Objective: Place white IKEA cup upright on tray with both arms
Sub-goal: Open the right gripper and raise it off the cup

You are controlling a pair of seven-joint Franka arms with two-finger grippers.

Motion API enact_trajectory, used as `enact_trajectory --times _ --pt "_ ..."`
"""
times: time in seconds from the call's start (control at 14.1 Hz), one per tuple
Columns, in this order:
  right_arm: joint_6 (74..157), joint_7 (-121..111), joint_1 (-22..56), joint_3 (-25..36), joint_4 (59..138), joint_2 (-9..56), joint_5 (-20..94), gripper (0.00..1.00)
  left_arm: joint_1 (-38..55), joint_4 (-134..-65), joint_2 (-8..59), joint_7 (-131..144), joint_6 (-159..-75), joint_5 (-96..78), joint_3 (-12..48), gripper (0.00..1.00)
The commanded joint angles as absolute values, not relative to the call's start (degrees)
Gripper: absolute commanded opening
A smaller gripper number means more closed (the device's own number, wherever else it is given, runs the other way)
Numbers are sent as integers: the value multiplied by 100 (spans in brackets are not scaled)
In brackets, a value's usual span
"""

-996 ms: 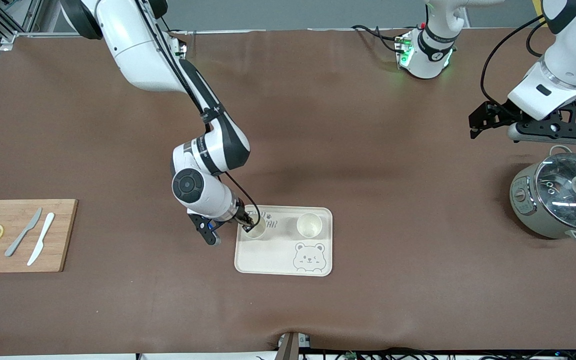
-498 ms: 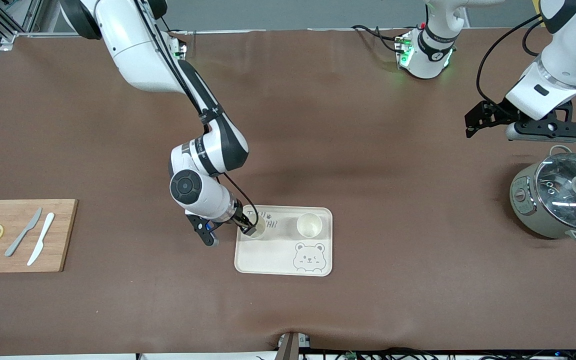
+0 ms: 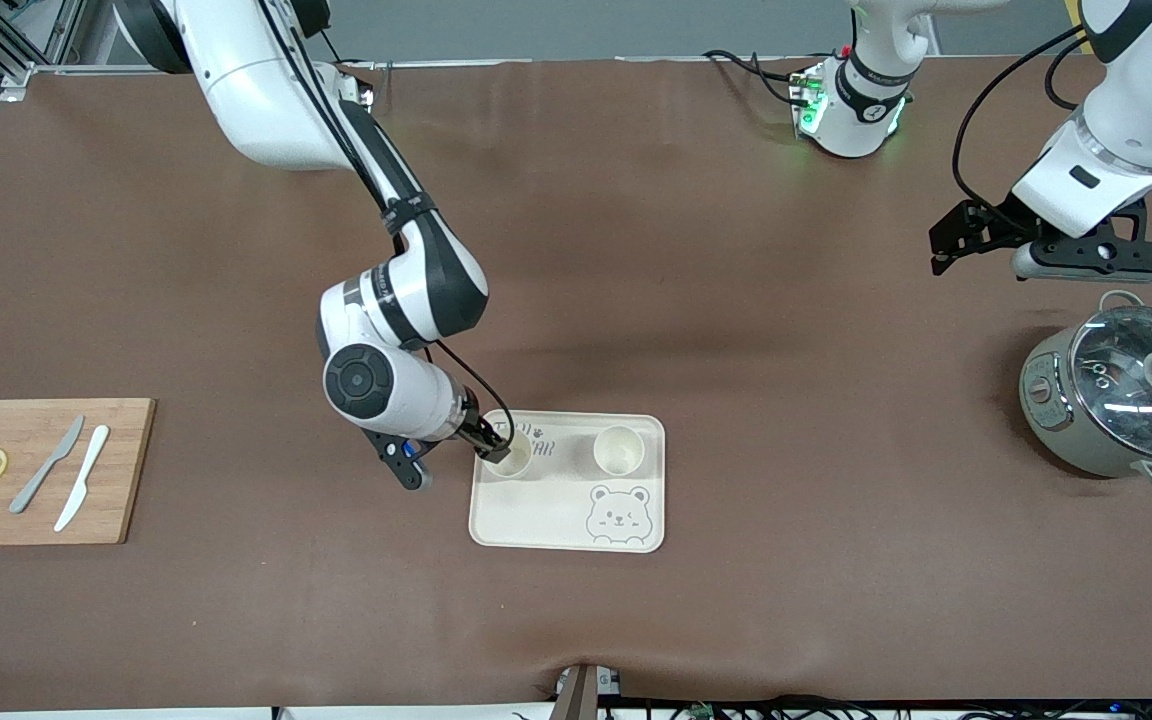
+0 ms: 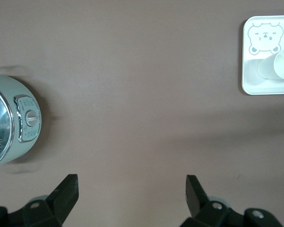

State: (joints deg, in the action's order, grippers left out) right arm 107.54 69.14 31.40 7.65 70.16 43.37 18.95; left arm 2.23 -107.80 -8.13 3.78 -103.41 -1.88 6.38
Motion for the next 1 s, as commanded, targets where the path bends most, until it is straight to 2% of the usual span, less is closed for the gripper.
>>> enact_trajectory --times 0.0,0.36,0.57,0.71,0.93 --pt "10039 6795 2726 616 6522 4298 1969 100 193 -10714 -817 343 -10354 -281 668 100" --pt "9949 6846 2873 642 6548 3965 1934 100 176 -10696 -817 352 -10345 -290 668 100" --pt "9468 6882 3164 668 6583 3658 1802 100 211 -10696 -809 448 -10336 -307 677 100" --pt "9290 6786 3050 659 6574 3297 1662 100 220 -10696 -809 475 -10327 -316 677 100" --pt "9185 6470 2700 650 6574 3234 1609 100 220 -10688 -809 466 -10336 -316 685 100"
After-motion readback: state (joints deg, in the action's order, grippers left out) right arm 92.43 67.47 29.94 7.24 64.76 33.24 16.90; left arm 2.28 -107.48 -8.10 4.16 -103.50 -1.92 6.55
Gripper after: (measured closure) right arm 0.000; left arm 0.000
